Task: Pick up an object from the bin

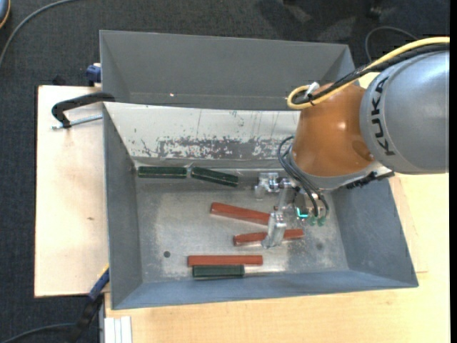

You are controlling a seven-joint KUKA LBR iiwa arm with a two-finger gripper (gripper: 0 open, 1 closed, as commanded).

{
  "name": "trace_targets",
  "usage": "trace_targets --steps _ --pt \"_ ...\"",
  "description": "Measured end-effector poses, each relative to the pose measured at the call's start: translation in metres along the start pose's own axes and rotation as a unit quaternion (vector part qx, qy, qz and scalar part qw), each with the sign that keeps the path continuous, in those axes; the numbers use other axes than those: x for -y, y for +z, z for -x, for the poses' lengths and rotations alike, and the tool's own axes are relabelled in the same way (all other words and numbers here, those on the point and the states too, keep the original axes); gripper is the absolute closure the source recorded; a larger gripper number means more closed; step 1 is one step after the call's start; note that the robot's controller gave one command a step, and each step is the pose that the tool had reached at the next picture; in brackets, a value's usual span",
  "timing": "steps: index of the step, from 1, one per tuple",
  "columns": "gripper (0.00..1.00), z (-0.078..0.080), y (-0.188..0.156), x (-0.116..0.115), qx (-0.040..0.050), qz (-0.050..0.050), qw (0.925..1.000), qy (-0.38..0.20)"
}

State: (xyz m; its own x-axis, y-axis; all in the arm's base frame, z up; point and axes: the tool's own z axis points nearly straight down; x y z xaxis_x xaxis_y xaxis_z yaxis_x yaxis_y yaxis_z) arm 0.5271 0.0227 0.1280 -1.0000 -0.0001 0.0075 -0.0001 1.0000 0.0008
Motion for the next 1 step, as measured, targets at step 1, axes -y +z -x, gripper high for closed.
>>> trace_targets --steps 1 --pt "0.00 0.0143 0.0589 -0.0052 0.0017 0.000 0.9969 -0.078"
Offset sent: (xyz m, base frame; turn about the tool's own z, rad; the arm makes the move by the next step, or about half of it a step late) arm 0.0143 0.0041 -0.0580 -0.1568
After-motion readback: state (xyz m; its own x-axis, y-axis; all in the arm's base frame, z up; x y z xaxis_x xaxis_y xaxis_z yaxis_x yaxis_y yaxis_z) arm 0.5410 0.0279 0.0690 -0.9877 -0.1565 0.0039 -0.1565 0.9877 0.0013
